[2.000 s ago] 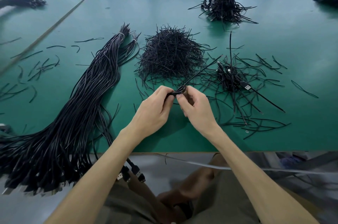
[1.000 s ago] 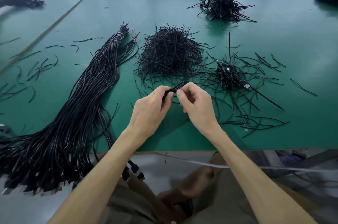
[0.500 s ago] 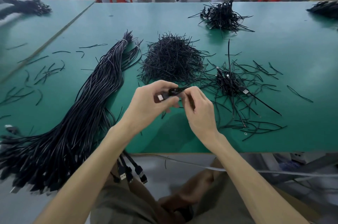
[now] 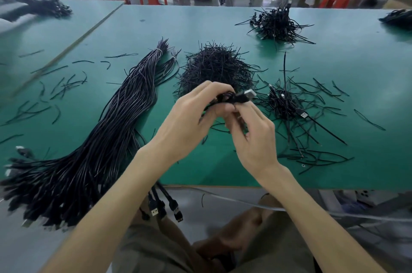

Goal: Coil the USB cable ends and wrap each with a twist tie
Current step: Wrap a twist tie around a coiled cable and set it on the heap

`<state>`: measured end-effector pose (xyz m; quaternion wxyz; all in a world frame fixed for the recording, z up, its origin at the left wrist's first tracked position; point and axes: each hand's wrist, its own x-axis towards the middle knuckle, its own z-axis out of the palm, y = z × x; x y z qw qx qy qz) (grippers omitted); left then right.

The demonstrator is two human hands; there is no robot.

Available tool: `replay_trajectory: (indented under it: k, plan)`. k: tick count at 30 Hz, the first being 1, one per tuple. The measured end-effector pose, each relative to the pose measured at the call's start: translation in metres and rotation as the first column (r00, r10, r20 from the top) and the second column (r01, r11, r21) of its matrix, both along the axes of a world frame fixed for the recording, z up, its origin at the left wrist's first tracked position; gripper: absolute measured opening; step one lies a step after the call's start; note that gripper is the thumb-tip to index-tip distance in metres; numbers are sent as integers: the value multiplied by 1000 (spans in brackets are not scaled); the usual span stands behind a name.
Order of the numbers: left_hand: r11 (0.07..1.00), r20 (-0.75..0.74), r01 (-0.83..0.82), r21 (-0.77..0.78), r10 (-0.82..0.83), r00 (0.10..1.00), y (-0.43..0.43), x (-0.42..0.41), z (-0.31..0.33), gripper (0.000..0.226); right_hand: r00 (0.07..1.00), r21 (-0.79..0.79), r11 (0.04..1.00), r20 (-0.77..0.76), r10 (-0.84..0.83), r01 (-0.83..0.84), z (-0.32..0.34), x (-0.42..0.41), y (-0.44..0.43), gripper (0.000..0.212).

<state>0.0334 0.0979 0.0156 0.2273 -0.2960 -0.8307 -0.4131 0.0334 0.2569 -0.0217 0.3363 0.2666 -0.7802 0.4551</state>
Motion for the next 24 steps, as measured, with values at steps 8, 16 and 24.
replay_trajectory:
  k: [8,16,24]
  plan:
    - [935,346,-329,-136,356,868,13,-31,-6,21,981,244,955,-129,-143,172,-19,-29,2,19]
    - [957,731,93,274,-270,627,-17,-30,-3,38,969,436,874,-209,-133,214,-25,-31,19,13]
    - [945,663,260,200,-326,674,-23,-24,-4,42,986,283,948,-112,-120,147,-12,-16,11,23]
